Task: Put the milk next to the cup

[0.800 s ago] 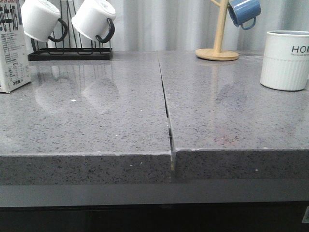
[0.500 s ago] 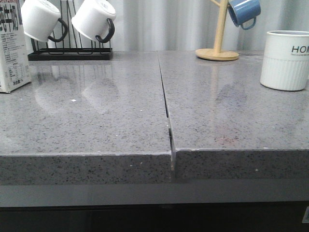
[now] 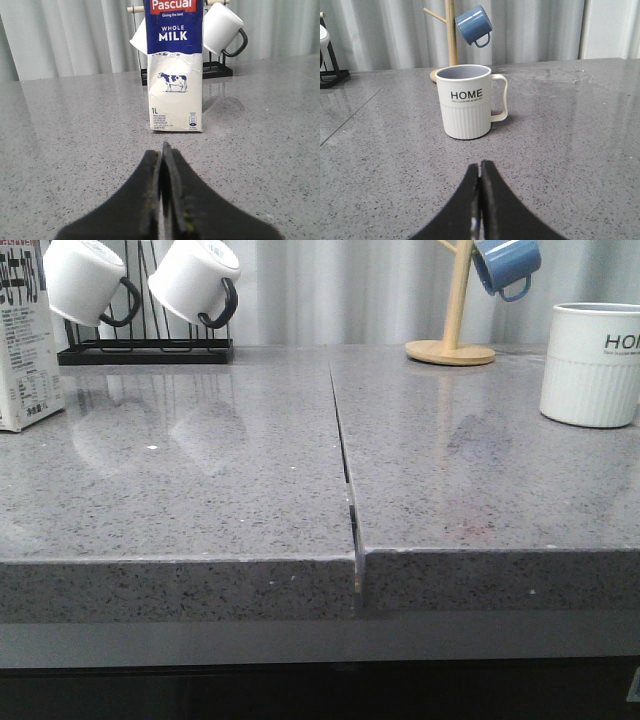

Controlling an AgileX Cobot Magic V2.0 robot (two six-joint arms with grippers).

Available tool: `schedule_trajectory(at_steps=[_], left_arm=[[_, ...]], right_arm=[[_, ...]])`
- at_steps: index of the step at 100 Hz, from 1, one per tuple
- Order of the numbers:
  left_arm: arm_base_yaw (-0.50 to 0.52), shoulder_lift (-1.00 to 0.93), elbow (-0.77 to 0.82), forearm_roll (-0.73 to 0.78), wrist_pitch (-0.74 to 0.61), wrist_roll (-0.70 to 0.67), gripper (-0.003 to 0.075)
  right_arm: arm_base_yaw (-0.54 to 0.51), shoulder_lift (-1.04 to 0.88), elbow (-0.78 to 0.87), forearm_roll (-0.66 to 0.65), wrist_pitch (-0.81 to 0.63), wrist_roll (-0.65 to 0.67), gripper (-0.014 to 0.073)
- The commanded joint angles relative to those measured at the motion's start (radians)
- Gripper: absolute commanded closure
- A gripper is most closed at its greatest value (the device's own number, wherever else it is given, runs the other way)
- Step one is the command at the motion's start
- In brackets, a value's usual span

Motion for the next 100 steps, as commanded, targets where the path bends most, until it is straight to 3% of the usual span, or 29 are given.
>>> schedule_trajectory(at_steps=[1, 13, 24, 34, 52, 100], left_arm=[[0.001, -0.032, 0.041, -0.006, -0.08, -0.001, 0.0741], [0.001, -0.032, 0.041, -0.006, -0.08, -0.001, 0.0741], [0.001, -0.032, 0.041, -0.006, -0.08, -0.001, 0.0741], [0.001, -0.032, 0.041, -0.006, -0.08, -0.001, 0.0741], [0.001, -0.032, 0.041, -0.006, -0.08, -0.001, 0.0741], [0.001, -0.032, 0.041, -0.006, -0.08, -0.001, 0.0741]], right_arm=[[-0.005, 0.065, -0.102, -0.008, 0.016, -0.003, 0.0611], [-0.005, 0.172, -0.197, -0.008, 0.121, -0.003, 0.0611], [-0.005, 0.259, -0.231, -0.013, 0.097, -0.003, 0.0611], [-0.005, 0.338, -0.231, -0.015, -0.021, -0.003, 0.0566], [-0.005, 0.501, -0.231, -0.015, -0.193, -0.003, 0.0273], [-0.06, 1.04, -0.238, 0.003, -0.809, -0.003, 0.0265]])
